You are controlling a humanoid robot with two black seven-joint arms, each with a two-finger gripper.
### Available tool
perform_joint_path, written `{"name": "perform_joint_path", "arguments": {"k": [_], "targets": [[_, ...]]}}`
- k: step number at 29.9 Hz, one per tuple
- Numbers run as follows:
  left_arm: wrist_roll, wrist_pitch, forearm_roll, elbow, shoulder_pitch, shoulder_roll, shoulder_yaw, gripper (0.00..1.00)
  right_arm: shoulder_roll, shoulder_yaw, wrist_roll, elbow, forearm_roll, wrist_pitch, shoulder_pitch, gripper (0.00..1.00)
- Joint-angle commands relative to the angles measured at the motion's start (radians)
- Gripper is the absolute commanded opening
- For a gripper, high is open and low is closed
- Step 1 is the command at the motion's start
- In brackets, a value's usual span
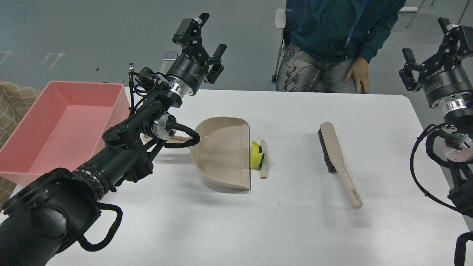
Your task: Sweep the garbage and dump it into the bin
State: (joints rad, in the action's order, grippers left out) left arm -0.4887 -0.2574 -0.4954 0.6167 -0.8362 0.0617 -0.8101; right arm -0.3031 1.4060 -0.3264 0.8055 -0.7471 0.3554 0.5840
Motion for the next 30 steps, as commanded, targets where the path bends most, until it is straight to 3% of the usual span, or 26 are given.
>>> {"name": "perform_joint_path", "arguments": {"k": [1,10,17,30], "targets": [[0.0,0.001,-0.002,-0.003,0.011,-0.002,-0.001,0.98,0.004,0.005,0.0,0.001,0.0,0.004,-0.018,0.99],[0.0,-0.01,0.0,-0.005,0.019,0.02,-0.009,0.98,0.002,-0.006,0.001,-0.005,0.0,0.002,-0.006,0.99],[0.0,-0.075,0.006,-0.005,0.025,0.027,-0.017,0.98,0.024,-0.002,0.001,0.012,0.002,-0.006,-0.015,0.99],[0.0,-0.057,0.018,-0.083,0.009,0.02,-0.006,0.98,0.024,-0.007,0.007,0.0,0.002,-0.01,-0.016,0.99]]}}
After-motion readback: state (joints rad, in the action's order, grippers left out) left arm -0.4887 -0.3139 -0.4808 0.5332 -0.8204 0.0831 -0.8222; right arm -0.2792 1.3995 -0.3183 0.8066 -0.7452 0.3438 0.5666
